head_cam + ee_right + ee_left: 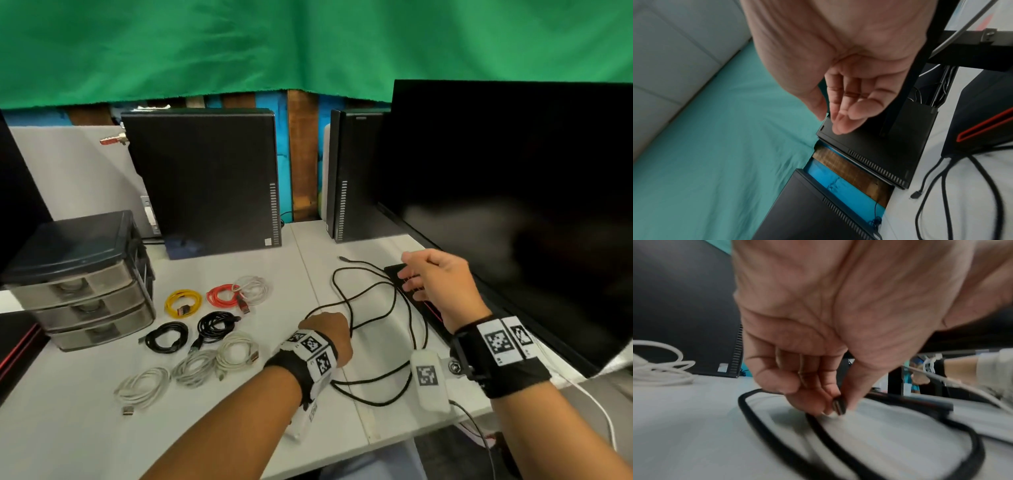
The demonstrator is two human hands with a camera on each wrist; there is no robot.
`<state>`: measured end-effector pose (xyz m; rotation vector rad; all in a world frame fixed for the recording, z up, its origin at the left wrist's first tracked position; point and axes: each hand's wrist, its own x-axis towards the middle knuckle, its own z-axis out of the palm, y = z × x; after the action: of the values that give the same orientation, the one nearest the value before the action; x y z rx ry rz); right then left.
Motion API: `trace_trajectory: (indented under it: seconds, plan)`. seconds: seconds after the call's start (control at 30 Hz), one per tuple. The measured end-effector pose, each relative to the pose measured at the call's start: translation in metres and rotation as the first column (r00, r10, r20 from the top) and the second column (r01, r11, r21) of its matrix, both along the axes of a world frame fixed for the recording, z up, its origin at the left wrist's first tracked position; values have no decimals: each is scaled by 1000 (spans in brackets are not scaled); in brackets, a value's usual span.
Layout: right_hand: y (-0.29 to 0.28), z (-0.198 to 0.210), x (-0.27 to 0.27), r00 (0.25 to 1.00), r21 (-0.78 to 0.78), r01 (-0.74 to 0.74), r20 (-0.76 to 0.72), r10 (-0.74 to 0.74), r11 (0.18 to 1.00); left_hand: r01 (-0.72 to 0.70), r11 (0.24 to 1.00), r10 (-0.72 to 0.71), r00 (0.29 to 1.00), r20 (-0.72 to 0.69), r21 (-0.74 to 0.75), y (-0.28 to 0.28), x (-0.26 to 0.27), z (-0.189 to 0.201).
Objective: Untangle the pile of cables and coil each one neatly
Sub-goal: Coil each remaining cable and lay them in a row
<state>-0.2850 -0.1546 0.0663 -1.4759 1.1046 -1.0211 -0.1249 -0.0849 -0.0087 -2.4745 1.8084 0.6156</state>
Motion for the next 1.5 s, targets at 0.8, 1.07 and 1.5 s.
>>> trace_trajectory:
  seconds: [0.8, 1.07, 1.5]
  plan:
    - [61, -35, 54, 636, 194, -539, -545, 546, 820, -468, 610, -260, 644, -720, -639, 140, 137, 214]
    - [55, -63, 82, 116, 239, -650, -907, 404, 722, -565, 547, -313, 547, -777, -618, 178, 149, 192]
    - [0, 35, 99, 611, -196, -488, -773, 172, 850, -561, 606, -231, 554, -800, -564, 172, 142, 156]
